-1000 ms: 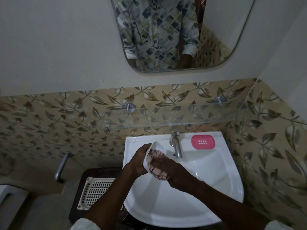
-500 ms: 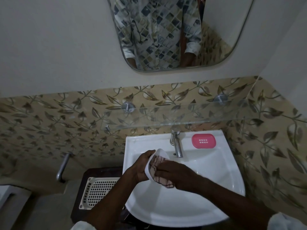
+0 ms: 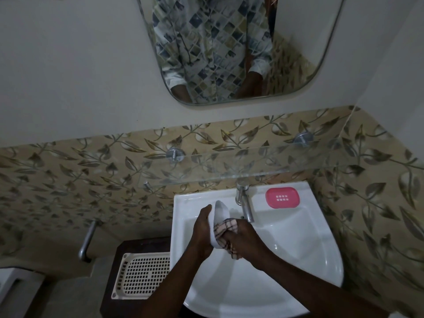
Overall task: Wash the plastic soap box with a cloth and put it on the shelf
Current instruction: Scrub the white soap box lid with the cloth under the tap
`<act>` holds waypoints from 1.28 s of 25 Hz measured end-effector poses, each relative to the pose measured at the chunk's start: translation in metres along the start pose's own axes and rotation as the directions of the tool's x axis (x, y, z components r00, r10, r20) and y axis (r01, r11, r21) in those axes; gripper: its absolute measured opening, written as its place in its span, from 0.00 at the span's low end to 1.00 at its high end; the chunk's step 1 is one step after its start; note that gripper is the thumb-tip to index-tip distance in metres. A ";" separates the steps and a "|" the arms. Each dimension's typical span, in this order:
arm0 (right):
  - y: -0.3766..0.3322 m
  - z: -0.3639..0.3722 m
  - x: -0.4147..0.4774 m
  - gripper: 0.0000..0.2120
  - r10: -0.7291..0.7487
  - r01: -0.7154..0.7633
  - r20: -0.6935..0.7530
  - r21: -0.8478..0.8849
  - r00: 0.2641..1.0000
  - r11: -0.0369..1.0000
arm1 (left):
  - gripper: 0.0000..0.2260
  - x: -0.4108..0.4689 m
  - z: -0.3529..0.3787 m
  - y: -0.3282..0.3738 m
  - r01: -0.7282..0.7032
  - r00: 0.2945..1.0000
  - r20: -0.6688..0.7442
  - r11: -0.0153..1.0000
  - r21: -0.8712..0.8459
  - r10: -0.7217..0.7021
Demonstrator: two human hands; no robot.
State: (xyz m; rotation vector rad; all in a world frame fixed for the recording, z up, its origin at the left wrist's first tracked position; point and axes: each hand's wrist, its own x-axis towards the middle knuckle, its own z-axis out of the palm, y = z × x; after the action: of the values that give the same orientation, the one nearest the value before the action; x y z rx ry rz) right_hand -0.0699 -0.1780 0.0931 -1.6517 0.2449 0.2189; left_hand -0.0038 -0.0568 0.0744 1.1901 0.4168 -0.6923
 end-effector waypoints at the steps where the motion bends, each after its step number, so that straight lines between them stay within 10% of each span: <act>1: -0.007 -0.001 0.002 0.08 0.126 -0.119 -0.021 0.213 0.992 0.970 | 0.20 0.000 0.003 -0.003 -0.152 0.988 -0.004 0.988 0.016 0.152; 4: -0.025 -0.007 0.005 0.07 0.234 -0.208 0.020 0.541 0.972 0.815 | 0.34 -0.007 -0.001 -0.013 -0.579 0.813 0.172 0.804 0.135 0.557; 10: -0.018 -0.035 0.000 0.08 -0.292 0.293 0.048 -0.032 0.955 0.955 | 0.28 -0.012 -0.024 -0.024 -0.304 0.905 0.289 0.950 -0.078 0.313; 14: -0.004 -0.037 -0.005 0.19 -0.630 0.737 0.496 -0.650 0.597 0.186 | 0.39 -0.010 -0.012 0.025 0.334 0.891 0.374 0.930 -0.156 -0.257; 15: 0.001 -0.032 -0.006 0.20 -0.633 0.722 0.489 -0.672 0.600 0.165 | 0.38 -0.009 -0.004 0.028 0.320 0.902 0.338 0.942 -0.101 -0.270; 18: -0.004 -0.017 -0.010 0.14 -0.454 0.477 0.165 -0.449 0.875 0.756 | 0.26 -0.007 0.008 0.010 0.108 0.987 0.121 0.993 -0.036 -0.103; 20: -0.008 -0.009 -0.004 0.09 -0.027 0.029 -0.020 0.092 0.999 0.995 | 0.26 -0.008 0.009 -0.010 -0.101 0.993 0.062 0.994 0.052 0.097; 23: -0.019 -0.007 0.005 0.13 0.302 -0.187 0.007 0.798 0.953 0.573 | 0.26 -0.007 -0.001 -0.026 -0.186 0.970 0.144 0.980 -0.070 0.195; 29: -0.039 -0.031 0.003 0.17 0.155 -0.084 -0.035 0.711 0.987 0.698 | 0.28 -0.003 -0.002 -0.024 -0.011 0.978 0.190 0.925 -0.380 0.090; 32: -0.027 -0.018 -0.002 0.26 -0.090 0.059 -0.306 -0.110 0.948 0.992 | 0.23 0.003 0.002 -0.033 0.040 0.993 0.117 0.910 -0.412 0.009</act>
State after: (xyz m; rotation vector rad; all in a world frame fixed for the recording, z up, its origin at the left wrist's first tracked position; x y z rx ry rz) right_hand -0.0639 -0.1932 0.1214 -1.7890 0.4142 -0.0903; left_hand -0.0247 -0.0658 0.0500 0.7411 0.4492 -0.6441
